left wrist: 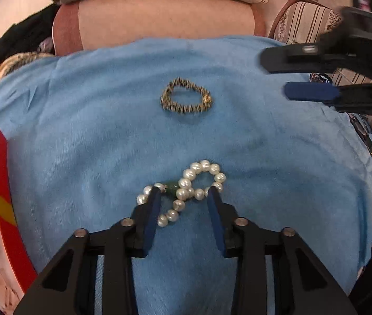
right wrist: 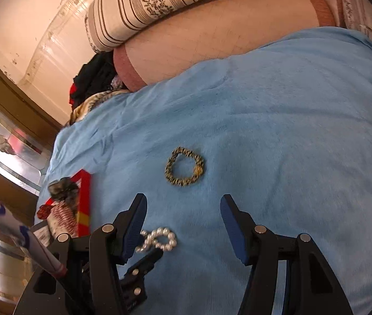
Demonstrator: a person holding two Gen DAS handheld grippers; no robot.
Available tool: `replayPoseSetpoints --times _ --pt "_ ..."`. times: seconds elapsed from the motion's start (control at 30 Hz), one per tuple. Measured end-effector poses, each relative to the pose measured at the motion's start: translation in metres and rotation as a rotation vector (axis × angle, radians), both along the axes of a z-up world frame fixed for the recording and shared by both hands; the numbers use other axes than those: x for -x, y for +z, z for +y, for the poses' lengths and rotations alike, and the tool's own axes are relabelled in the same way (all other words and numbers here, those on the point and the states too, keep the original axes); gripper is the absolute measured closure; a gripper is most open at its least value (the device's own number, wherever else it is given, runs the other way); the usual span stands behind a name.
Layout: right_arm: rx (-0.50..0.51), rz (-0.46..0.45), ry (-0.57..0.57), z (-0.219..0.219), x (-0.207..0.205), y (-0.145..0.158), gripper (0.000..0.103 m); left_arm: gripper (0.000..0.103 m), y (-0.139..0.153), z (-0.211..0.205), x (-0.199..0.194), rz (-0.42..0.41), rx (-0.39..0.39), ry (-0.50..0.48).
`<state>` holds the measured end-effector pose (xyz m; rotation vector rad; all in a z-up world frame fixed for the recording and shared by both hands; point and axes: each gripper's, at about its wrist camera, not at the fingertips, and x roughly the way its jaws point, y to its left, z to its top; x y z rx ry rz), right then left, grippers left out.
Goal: Organize jewelry
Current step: 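Move both grippers to the pearl bracelet and the leopard-print hair tie, then grasp the pearl bracelet with the left gripper while the right gripper grasps the leopard-print hair tie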
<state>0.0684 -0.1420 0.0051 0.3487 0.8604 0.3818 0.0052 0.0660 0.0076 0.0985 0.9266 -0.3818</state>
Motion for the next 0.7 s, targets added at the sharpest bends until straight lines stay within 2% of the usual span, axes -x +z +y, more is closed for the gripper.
replayPoseSetpoints --times 0.03,0.17,0.33,0.43,0.47,0.5,0.7 --pt "0.007 0.002 0.004 0.003 -0.007 -0.002 0.04 0.094 -0.002 0.0 -0.003 0.004 0.003 0.02" --pt "0.07 0.004 0.027 0.023 -0.031 -0.011 0.04 0.094 0.001 0.007 -0.005 -0.014 0.006 0.098" --pt "0.196 0.005 0.072 0.054 -0.059 -0.027 0.04 0.094 0.013 0.032 -0.008 -0.024 0.087 0.178" --pt "0.27 0.03 0.116 0.074 -0.067 -0.046 0.04 0.094 0.015 0.04 -0.01 -0.019 0.101 0.202" --pt "0.282 0.022 0.112 0.077 -0.067 -0.049 0.055 0.094 0.014 0.041 -0.01 -0.011 0.109 0.201" --pt "0.295 0.003 0.11 0.078 -0.064 -0.05 0.085 0.094 0.014 0.041 -0.009 -0.008 0.108 0.202" --pt "0.203 -0.032 0.087 0.056 -0.038 -0.035 0.085 0.094 0.017 0.04 -0.009 -0.017 0.117 0.198"
